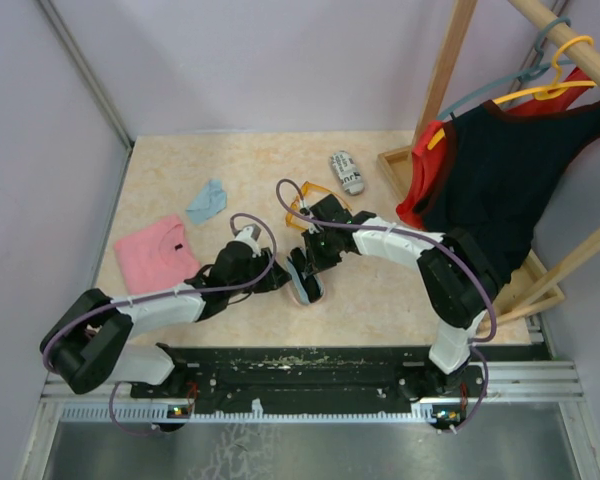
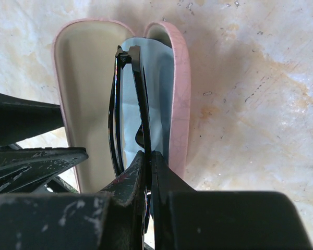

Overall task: Organize the sunglasses
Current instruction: Place the sunglasses in the sunglasses case.

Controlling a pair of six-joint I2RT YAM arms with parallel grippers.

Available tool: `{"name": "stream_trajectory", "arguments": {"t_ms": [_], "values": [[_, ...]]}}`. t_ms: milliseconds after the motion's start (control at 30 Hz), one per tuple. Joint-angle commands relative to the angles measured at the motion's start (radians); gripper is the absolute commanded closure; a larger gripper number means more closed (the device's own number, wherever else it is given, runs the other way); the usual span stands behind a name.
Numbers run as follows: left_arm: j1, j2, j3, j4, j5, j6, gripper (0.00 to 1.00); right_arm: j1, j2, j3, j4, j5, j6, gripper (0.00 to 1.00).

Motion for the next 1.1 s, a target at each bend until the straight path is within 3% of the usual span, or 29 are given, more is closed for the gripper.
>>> {"name": "stream_trajectory", "arguments": {"t_ms": [0, 300, 733, 1067], "values": [[0.004, 0.01, 0.031, 0.014, 0.012, 0.019, 0.55, 0.008, 0.019, 0.061, 0.012, 0.019, -0.014, 1.0], [0.004, 0.03, 0.052, 0.014, 0.019, 0.03, 0.55, 0.008, 0.018, 0.051, -0.004, 0.068, -0.025, 0.93], [0.004, 0.054, 0.076, 0.013, 0.024, 0.037, 0.54, 0.009, -0.021, 0.061, -0.019, 0.112, -0.042, 0.74], [0.004, 0.073, 0.093, 0.004, 0.031, 0.044, 0.54, 0.007, -0.099, 0.066, -0.054, 0.197, -0.055, 0.7]]}}
